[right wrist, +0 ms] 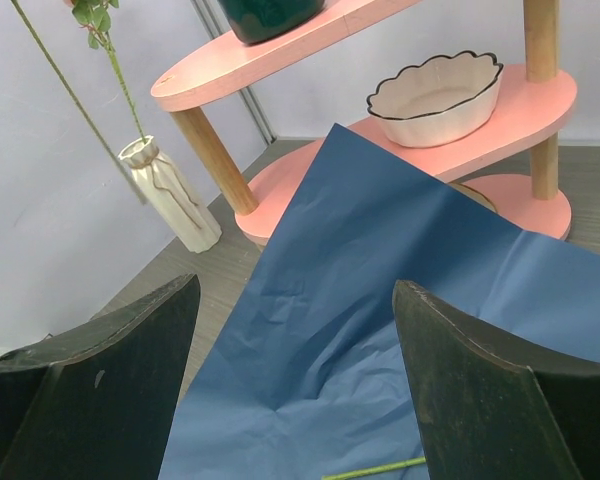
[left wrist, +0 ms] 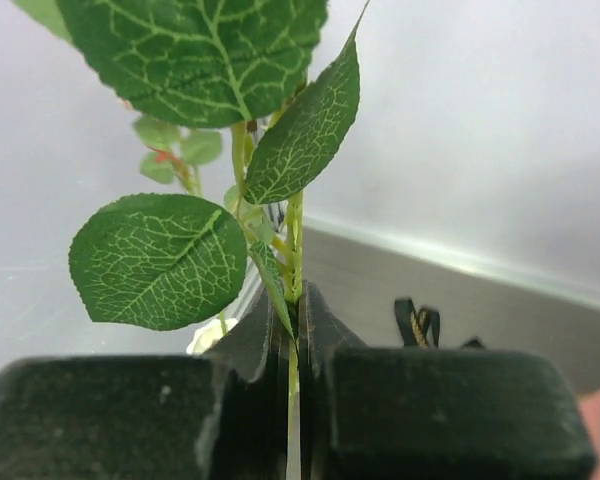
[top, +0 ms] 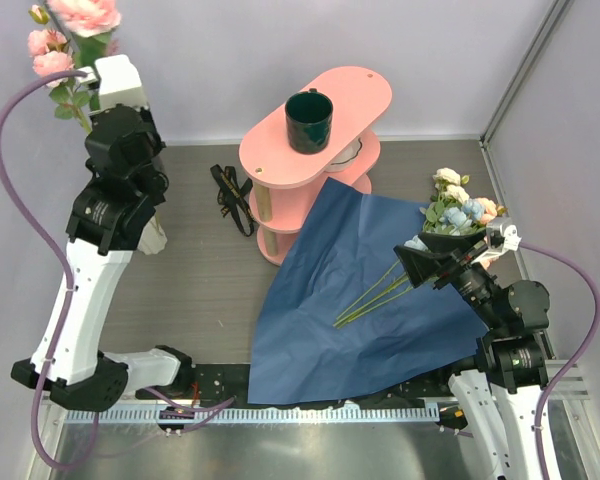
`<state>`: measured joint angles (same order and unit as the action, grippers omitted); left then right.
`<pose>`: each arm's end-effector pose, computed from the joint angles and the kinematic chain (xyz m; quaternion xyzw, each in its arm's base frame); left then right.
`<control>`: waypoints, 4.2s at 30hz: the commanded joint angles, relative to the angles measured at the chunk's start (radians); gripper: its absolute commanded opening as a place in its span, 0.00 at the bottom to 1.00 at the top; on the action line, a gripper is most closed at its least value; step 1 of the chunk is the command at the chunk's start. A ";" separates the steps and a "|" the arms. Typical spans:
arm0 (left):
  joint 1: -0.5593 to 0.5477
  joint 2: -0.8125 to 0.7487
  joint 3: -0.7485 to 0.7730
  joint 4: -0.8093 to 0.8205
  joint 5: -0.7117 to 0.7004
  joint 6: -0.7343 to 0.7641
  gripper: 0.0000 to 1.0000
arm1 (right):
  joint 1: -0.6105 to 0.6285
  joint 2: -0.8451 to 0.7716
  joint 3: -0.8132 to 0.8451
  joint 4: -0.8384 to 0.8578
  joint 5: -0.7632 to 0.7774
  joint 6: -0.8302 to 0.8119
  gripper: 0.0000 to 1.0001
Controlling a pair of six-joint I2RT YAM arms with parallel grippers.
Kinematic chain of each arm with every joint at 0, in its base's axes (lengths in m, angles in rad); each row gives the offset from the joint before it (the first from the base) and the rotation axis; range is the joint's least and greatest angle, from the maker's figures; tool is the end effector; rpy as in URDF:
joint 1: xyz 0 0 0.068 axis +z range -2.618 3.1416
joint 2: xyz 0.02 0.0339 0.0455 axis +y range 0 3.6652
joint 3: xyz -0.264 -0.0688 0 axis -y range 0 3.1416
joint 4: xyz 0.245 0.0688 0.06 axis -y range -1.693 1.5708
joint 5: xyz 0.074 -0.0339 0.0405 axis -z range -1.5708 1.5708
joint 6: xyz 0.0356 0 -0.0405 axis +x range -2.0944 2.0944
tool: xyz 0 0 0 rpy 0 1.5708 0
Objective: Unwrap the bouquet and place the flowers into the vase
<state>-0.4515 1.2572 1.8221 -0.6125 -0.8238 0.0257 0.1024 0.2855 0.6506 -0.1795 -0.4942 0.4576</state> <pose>0.2017 -0.0688 0.5418 -0.1117 0.7097 0.1496 0.6793 0.0755 0.0247 0.3508 -0.0759 0.6427 0.3563 0.6740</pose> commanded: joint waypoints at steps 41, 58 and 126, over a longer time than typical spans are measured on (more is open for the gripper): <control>0.227 0.199 -0.089 0.806 -0.419 0.243 0.01 | 0.005 -0.002 -0.023 0.054 -0.007 0.000 0.84; 0.385 0.252 -0.221 0.478 -0.376 -0.191 0.06 | 0.005 -0.002 -0.037 0.055 -0.007 0.006 0.84; -0.542 -0.091 -0.520 0.425 1.263 -0.314 0.82 | 0.003 0.328 -0.198 -0.328 0.661 0.519 0.54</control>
<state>-0.9295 1.2011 1.3651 -0.1726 0.4923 -0.3817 0.1036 0.6621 0.4751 -0.5098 0.0189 0.8562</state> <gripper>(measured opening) 0.816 0.562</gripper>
